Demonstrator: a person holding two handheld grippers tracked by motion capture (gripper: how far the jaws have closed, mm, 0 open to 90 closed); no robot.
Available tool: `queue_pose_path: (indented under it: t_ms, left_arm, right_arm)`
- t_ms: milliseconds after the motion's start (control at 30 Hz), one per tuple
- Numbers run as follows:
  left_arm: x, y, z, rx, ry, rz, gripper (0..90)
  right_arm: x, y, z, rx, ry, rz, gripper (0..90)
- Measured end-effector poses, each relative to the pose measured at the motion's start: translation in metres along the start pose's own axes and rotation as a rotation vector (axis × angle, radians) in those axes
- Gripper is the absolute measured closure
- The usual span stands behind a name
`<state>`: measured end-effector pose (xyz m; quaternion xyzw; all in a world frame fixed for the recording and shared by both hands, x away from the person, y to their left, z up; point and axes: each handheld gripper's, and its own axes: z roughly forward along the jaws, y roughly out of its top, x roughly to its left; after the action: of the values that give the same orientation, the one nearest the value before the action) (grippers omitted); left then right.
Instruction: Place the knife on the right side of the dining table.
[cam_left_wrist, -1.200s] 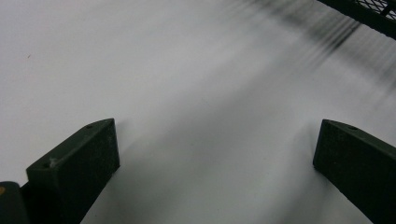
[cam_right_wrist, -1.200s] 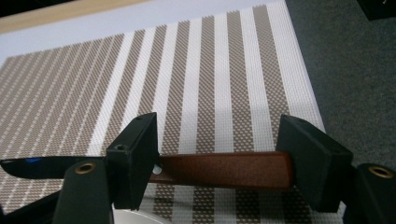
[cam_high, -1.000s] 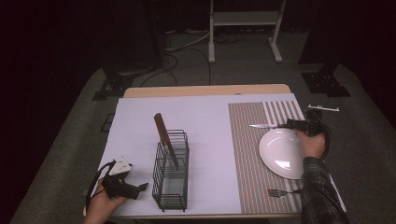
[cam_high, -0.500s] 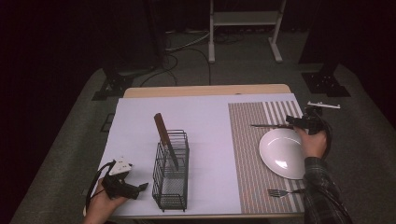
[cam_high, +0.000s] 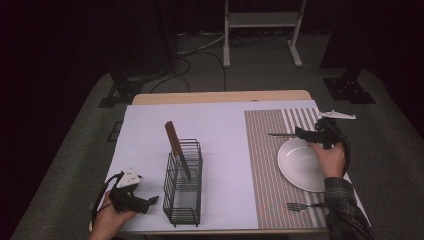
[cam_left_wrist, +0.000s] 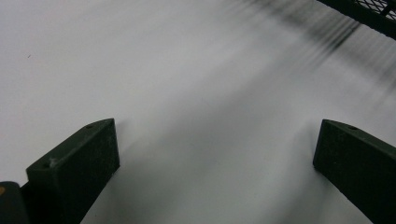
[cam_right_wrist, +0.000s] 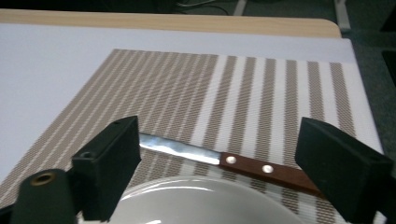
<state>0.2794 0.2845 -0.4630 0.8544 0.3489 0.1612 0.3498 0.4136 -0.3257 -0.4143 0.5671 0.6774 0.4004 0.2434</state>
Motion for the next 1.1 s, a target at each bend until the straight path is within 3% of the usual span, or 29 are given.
queue_pose_path:
  t_ms: [300,433,533,567,600,667,700,767,867,900,933,1100]
  left_arm:
    - [0.0,0.0,0.0,0.001,0.0,0.0,0.0]
    - [0.0,0.0,0.0,0.0,0.0,0.001,0.0]
    - [0.0,0.0,0.0,0.002,0.0,0.0,0.0]
    - [0.0,0.0,0.0,0.002,0.0,0.0,0.0]
    - [0.0,0.0,0.0,0.002,0.0,0.001,0.0]
    - [0.0,0.0,0.0,0.003,0.0,0.001,0.0]
    - [0.0,0.0,0.0,0.002,0.0,0.0,0.0]
    - [0.0,0.0,0.0,0.002,0.0,0.001,0.0]
    - [0.0,0.0,0.0,0.002,0.0,0.0,0.0]
    - [0.0,0.0,0.0,0.002,0.0,0.0,0.0]
    - [0.0,0.0,0.0,0.002,0.0,0.0,0.0]
    - [0.0,0.0,0.0,0.002,0.0,0.001,0.0]
  right_arm:
    - [0.041,-0.008,-0.014,0.011,0.071,-0.108,9.0]
    - [0.052,-0.012,-0.016,0.02,0.095,-0.137,9.0]
    - [0.071,-0.018,-0.02,0.032,0.144,-0.175,9.0]
    - [0.071,-0.018,-0.02,0.032,0.144,-0.175,9.0]
    - [0.082,-0.021,-0.023,0.037,0.177,-0.197,9.0]
    - [0.086,-0.022,-0.023,0.037,0.187,-0.207,9.0]
    - [0.097,-0.025,-0.025,0.043,0.218,-0.232,9.0]
    - [0.103,-0.027,-0.026,0.045,0.233,-0.245,9.0]
    - [0.127,-0.033,-0.028,0.061,0.296,-0.295,9.0]
    - [0.127,-0.033,-0.028,0.061,0.296,-0.295,9.0]
    - [0.14,-0.038,-0.028,0.074,0.332,-0.324,9.0]
    - [0.165,-0.047,-0.026,0.099,0.399,-0.373,9.0]
